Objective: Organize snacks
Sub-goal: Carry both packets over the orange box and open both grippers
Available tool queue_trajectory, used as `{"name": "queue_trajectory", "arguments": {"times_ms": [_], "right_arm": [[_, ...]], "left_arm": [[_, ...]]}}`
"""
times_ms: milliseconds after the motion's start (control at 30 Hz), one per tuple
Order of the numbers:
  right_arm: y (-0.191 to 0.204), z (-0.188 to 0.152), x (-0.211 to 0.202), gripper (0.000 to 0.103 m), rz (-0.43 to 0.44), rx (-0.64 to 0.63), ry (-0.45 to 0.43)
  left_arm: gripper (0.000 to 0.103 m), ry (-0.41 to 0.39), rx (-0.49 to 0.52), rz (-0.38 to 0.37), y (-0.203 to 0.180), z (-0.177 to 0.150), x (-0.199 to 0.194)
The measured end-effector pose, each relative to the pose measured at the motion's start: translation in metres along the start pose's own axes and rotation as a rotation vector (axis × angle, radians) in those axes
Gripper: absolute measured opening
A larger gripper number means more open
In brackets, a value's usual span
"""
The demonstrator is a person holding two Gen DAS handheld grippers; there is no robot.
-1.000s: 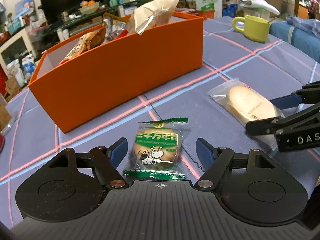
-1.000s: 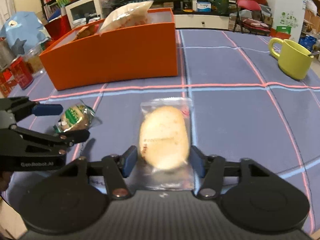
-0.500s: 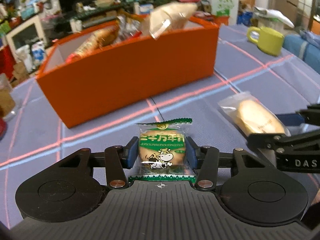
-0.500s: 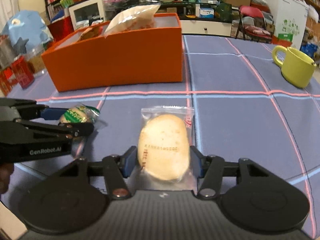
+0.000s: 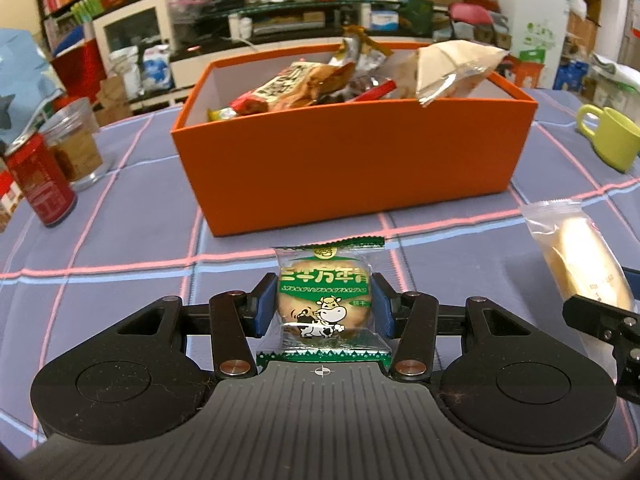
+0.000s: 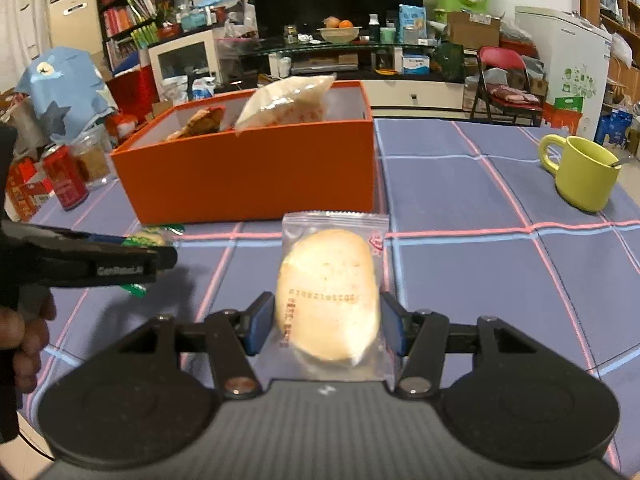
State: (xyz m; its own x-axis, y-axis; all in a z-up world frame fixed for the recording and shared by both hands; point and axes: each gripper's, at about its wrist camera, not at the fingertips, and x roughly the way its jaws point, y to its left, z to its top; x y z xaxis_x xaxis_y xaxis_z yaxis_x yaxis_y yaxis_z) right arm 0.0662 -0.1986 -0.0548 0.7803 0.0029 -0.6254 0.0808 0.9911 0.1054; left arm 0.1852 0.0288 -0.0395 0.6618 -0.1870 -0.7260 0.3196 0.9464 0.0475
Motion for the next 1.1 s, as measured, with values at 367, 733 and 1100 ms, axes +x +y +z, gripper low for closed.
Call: {"name": "queue_trajectory", "arguments": {"times_ms": [367, 733, 1100], "right_arm": [[0.009, -0.001, -0.003, 0.057, 0.008, -0.032, -0.016], [0.014, 0.055, -0.045, 0.057, 0.059, -0.070, -0.172], [-0.005, 0.175, 0.010, 0.057, 0.124, 0.023, -0.240]], "left_arm": [[0.031, 0.000, -0.026, 0.006, 0.009, 0.002, -0.003], [0.031, -0.183, -0.115, -0.031, 0.039, 0.044, -0.065], [0.031, -0.214, -0.224, -0.005, 0.060, 0.137, -0.012]]}}
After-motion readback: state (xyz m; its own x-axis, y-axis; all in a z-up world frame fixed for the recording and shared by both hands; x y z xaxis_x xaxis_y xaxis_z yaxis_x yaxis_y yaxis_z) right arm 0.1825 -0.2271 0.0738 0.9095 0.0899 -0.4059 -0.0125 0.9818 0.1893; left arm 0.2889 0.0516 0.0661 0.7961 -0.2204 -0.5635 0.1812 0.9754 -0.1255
